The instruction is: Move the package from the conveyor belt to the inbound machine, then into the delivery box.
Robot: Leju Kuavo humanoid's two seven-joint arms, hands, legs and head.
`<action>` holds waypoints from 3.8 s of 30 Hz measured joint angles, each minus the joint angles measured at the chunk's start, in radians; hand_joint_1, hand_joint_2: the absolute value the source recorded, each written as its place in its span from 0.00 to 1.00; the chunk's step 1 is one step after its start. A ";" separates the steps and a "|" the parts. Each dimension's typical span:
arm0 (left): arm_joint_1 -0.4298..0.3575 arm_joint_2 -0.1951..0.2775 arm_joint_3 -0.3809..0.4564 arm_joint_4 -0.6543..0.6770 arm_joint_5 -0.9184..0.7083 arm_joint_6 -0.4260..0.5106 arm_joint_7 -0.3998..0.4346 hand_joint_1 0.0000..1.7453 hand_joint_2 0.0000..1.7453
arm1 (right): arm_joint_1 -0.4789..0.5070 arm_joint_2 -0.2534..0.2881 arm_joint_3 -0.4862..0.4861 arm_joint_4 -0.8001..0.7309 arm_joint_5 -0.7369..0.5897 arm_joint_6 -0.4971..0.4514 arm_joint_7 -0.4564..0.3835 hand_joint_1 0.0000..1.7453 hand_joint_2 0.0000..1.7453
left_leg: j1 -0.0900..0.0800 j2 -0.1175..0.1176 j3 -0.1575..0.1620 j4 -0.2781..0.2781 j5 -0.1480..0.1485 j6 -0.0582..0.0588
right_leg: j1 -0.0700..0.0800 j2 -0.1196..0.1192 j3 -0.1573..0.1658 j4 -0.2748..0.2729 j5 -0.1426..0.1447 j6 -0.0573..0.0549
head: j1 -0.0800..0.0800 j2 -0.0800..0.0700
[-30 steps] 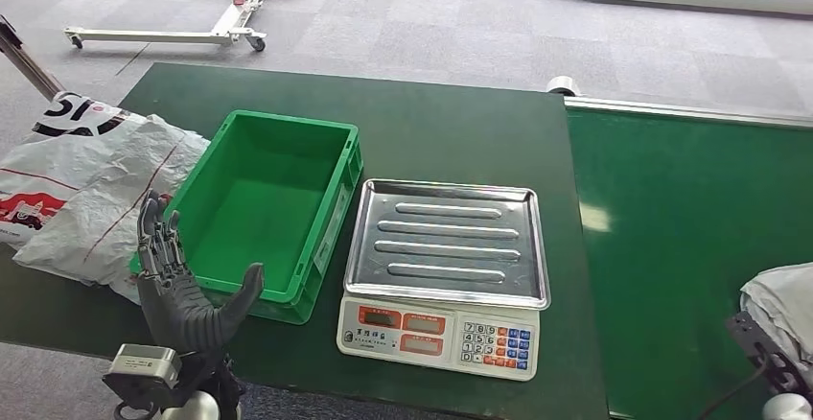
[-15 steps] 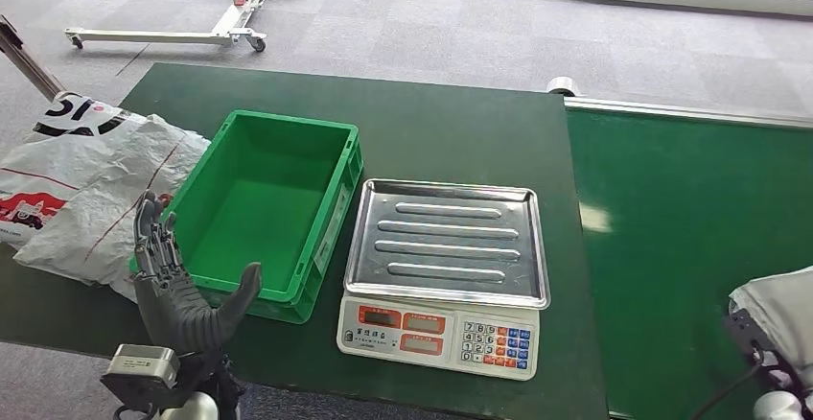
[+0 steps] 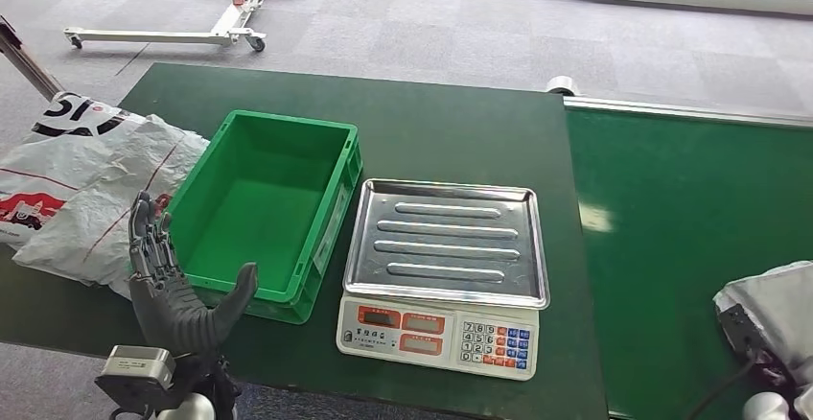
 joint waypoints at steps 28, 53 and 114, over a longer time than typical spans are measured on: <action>0.003 -0.010 0.003 -0.014 0.005 0.068 0.000 0.00 1.00 | 0.083 0.245 0.899 -0.755 -0.261 -0.070 -0.472 1.00 1.00 | 0.003 0.000 0.001 -0.001 0.002 -0.004 | 0.003 0.001 -0.002 0.001 -0.001 -0.002 | 0.000 0.000; 0.000 0.053 -0.055 0.009 0.040 0.144 0.000 0.00 1.00 | 0.097 0.245 1.046 -0.778 -0.533 -0.065 -0.525 0.00 0.00 | 0.003 0.001 0.001 -0.001 0.002 -0.004 | 0.003 0.001 -0.003 0.000 -0.001 -0.002 | 0.000 0.000; -0.306 0.018 -0.274 0.544 -0.607 -0.161 0.180 0.00 1.00 | 0.164 0.336 0.688 -1.042 -1.342 0.317 -0.935 0.00 1.00 | 0.002 0.003 0.000 -0.001 0.004 -0.004 | 0.003 0.004 -0.005 0.000 0.003 -0.004 | 0.000 0.000</action>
